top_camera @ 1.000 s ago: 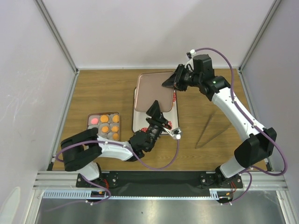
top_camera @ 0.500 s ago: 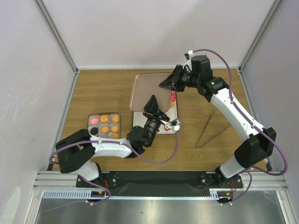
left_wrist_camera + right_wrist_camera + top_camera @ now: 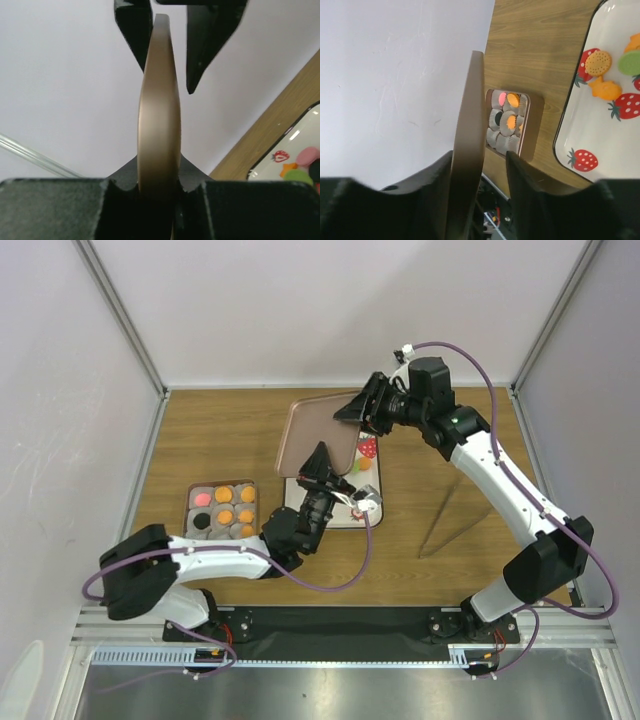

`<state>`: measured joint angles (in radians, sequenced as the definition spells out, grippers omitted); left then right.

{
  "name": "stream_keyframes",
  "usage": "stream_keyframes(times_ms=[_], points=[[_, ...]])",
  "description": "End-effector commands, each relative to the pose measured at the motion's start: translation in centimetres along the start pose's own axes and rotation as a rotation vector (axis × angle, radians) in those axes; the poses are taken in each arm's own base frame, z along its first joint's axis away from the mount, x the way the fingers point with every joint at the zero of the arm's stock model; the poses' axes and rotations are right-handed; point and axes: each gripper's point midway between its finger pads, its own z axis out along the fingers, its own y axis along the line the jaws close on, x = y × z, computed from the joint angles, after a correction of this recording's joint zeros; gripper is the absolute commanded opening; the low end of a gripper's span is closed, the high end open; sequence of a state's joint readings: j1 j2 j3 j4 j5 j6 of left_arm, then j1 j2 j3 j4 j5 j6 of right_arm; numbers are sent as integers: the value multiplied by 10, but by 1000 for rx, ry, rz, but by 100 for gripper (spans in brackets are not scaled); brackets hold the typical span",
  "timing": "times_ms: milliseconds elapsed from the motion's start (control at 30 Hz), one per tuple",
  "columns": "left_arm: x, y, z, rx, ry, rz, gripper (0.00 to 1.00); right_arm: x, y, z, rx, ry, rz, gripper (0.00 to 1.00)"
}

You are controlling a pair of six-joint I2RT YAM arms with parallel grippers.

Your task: Pack the cookies

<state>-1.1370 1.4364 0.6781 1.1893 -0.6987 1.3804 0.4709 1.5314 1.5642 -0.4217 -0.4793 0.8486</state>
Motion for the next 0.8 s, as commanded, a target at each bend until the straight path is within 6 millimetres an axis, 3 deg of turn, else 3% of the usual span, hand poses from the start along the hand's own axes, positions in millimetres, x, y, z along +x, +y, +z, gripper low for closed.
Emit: stream_keyframes(times_ms=[0,33,233,267,333,400,467,500,533,567,600,667,700,733,767], points=[[-7,75,1,-175,4,-350,0,-14,20,-17,-29,-66,-109,52],[-9,76,3,-152,3,-373,0,-18,20,-19,-21,-82,-124,61],[-27,63,0,81,-6,-579,0,-53,32,-43,-35,-246,-248,91],[-26,48,-3,156,20,-610,0,-57,36,-48,-42,-268,-272,94],[-29,59,-4,158,23,-680,0,-68,50,-62,-83,-335,-322,100],[-33,50,-10,239,28,-765,0,-76,51,-73,-93,-384,-356,100],[-36,63,-8,252,37,-908,0,-83,65,-88,-143,-440,-404,100],[-34,56,-11,307,67,-932,0,-86,65,-92,-148,-458,-416,100],[-40,68,-7,342,33,-994,0,-85,64,-93,-163,-459,-439,100],[-41,63,-10,383,66,-1072,0,-87,66,-100,-177,-472,-452,100],[-49,78,-7,386,41,-1125,0,-90,62,-105,-178,-484,-458,100],[-56,77,-12,501,50,-1243,0,-83,64,-108,-240,-452,-497,100],[-61,82,-14,537,36,-1286,0,-82,60,-109,-243,-439,-497,100],[-71,97,-12,559,5,-1331,0,-79,68,-112,-295,-431,-535,100],[-71,95,-13,621,34,-1407,0,-72,64,-110,-314,-407,-537,100]])
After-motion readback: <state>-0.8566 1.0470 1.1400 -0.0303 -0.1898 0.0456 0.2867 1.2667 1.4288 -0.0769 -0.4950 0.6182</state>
